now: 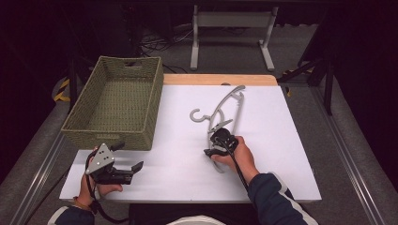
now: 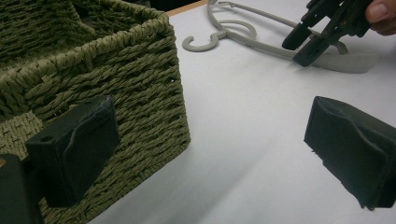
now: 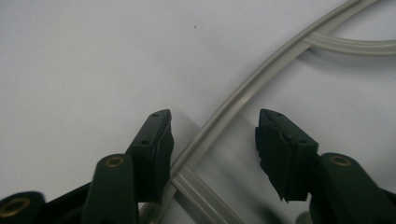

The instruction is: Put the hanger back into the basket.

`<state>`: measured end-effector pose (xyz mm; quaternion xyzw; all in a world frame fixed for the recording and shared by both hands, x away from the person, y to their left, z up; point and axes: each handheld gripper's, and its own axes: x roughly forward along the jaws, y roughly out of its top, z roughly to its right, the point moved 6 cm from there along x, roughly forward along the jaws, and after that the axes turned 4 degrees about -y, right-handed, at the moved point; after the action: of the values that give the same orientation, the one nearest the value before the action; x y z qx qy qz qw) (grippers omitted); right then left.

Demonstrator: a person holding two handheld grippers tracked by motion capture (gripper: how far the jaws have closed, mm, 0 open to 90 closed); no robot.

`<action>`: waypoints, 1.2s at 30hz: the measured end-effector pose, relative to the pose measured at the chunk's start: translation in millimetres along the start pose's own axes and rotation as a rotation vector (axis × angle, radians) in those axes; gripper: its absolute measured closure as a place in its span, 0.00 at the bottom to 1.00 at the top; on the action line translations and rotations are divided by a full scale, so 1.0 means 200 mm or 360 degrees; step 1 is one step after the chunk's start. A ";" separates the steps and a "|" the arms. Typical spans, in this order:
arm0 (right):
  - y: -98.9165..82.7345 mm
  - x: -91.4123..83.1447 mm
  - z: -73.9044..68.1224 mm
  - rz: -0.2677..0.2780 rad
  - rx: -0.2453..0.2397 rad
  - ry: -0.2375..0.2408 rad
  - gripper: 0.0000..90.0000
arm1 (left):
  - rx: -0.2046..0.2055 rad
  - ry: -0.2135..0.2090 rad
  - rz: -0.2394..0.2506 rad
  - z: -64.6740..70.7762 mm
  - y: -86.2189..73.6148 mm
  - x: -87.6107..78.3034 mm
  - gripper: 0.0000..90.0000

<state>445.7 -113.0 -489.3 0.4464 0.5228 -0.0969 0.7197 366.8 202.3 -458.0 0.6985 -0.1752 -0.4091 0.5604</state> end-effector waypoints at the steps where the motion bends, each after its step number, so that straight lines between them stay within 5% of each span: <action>1: 0.01 0.00 0.00 -0.0009 -0.0016 -0.0006 0.54 | -0.0003 0.0000 -0.0001 0.00 0.00 0.00 0.04; 14: 0.05 0.00 0.04 -0.0226 -0.0029 0.0026 0.85 | -0.0032 -0.0012 -0.0020 0.01 0.00 0.01 0.04; 20: 0.04 0.00 0.05 -0.0205 -0.0018 0.0003 0.92 | -0.0024 -0.0033 -0.0030 0.02 -0.01 0.01 0.04; 26: 0.01 -0.01 0.07 0.0014 0.0051 0.0057 0.93 | -0.0022 -0.0069 -0.0028 0.04 0.01 0.04 0.06; 36: 0.00 -0.12 0.06 0.0350 0.0202 0.0267 0.93 | -0.0010 -0.0157 0.0007 0.10 0.06 0.11 0.09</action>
<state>443.8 -130.5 -469.0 0.5521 0.5218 -0.0128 0.6502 368.0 170.4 -455.9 0.6752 -0.2029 -0.4424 0.5543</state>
